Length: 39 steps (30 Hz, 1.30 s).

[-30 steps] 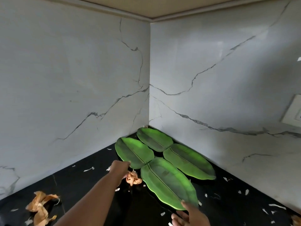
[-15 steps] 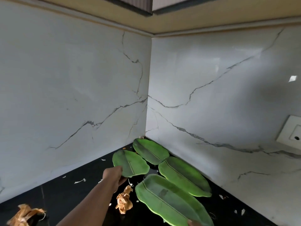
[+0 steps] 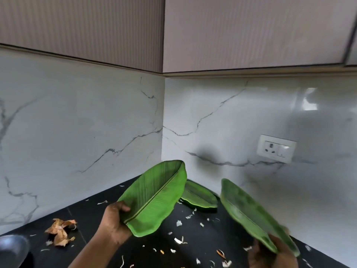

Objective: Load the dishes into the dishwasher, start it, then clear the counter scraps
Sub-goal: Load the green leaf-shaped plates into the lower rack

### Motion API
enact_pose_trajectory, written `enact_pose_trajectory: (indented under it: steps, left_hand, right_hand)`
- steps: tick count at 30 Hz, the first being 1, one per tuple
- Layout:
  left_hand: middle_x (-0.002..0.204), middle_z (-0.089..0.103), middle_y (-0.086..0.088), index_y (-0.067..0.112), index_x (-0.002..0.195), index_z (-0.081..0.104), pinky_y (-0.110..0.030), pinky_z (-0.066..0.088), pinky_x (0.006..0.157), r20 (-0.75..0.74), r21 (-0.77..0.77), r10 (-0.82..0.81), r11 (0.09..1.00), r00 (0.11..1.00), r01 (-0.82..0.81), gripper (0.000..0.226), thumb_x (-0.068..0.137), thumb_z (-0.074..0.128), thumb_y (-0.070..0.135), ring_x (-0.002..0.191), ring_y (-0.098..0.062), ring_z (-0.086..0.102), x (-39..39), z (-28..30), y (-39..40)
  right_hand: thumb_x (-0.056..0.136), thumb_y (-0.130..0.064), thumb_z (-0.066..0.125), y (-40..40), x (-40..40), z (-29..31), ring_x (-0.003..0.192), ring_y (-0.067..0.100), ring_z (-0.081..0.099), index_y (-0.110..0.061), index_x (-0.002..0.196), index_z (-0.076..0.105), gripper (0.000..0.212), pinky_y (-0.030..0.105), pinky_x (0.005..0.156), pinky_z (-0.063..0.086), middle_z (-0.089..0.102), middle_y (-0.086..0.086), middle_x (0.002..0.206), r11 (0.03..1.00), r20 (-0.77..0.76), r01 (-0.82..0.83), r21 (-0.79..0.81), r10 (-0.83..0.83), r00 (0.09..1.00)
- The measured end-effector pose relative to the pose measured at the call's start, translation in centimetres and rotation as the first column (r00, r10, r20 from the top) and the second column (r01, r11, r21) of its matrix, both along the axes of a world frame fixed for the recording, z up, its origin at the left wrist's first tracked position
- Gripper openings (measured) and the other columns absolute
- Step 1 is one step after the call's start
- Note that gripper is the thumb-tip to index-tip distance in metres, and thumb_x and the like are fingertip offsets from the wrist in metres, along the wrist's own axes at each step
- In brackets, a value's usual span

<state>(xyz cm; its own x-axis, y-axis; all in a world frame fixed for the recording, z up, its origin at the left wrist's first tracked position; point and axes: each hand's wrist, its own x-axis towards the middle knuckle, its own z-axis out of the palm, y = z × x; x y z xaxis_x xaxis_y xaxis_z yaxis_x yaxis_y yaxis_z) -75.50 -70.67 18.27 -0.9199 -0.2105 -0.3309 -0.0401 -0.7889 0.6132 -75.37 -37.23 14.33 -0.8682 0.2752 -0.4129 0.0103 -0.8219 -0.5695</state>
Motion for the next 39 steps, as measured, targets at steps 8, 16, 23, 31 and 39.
enact_pose_trajectory:
  steps: [8,16,23,31,39]
  left_hand:
    - [0.079,0.073,-0.017,0.013,0.096,0.065,-0.058,0.055,0.061,-0.092,0.112,-0.273,0.953,0.958,0.282,0.020,0.092,0.049,0.025,0.062,-0.036,0.070,8.6,-1.0,6.0]
    - [0.116,0.063,-0.026,-0.004,0.127,0.053,-0.058,0.052,0.074,0.054,0.096,-0.631,0.775,0.774,0.625,0.056,0.074,0.041,0.004,0.090,-0.040,0.064,19.4,-5.6,8.1]
    - [0.083,0.070,-0.024,0.001,0.107,0.060,-0.049,0.056,0.054,0.109,0.089,-0.811,0.584,0.575,0.807,0.040,0.076,0.034,0.006,0.064,-0.040,0.068,30.2,-6.8,12.2]
    - [0.070,0.070,-0.021,0.005,0.097,0.061,-0.043,0.054,0.044,0.200,0.126,-0.870,0.479,0.450,0.869,0.030,0.092,0.034,0.018,0.051,-0.035,0.066,45.8,-9.7,21.3]
    - [0.064,0.067,-0.015,0.012,0.098,0.054,-0.032,0.054,0.045,0.475,0.038,-0.785,0.470,0.398,0.882,0.017,0.096,0.037,0.010,0.067,-0.030,0.060,64.0,-20.3,30.2]
  right_hand:
    - [0.087,-0.027,0.060,2.6,16.7,0.3,0.053,0.022,0.070,-0.019,0.113,0.062,0.027,0.038,0.044,0.056,0.074,0.003,0.080,0.964,-0.191,0.266,0.006,-0.260,0.946]
    - [0.093,-0.017,0.047,3.4,34.6,-3.8,0.048,0.022,0.067,-0.013,0.135,0.051,0.042,0.041,0.041,0.054,0.072,0.002,0.067,0.886,-0.045,0.458,0.068,-0.456,0.889]
    - [0.090,-0.001,0.052,6.6,49.7,-3.2,0.063,0.019,0.072,-0.003,0.128,0.054,0.039,0.037,0.056,0.060,0.074,0.010,0.079,0.861,-0.018,0.495,0.113,-0.496,0.868]
    - [0.065,0.002,0.048,12.2,69.8,-5.6,0.057,0.028,0.069,-0.008,0.102,0.060,0.040,0.040,0.053,0.058,0.071,0.015,0.072,0.772,0.109,0.634,0.050,-0.635,0.765]
    - [0.087,0.002,0.048,19.0,94.5,-11.2,0.078,0.033,0.061,-0.002,0.121,0.052,0.035,0.040,0.041,0.055,0.062,0.023,0.106,0.574,0.509,0.778,0.256,-0.764,0.397]
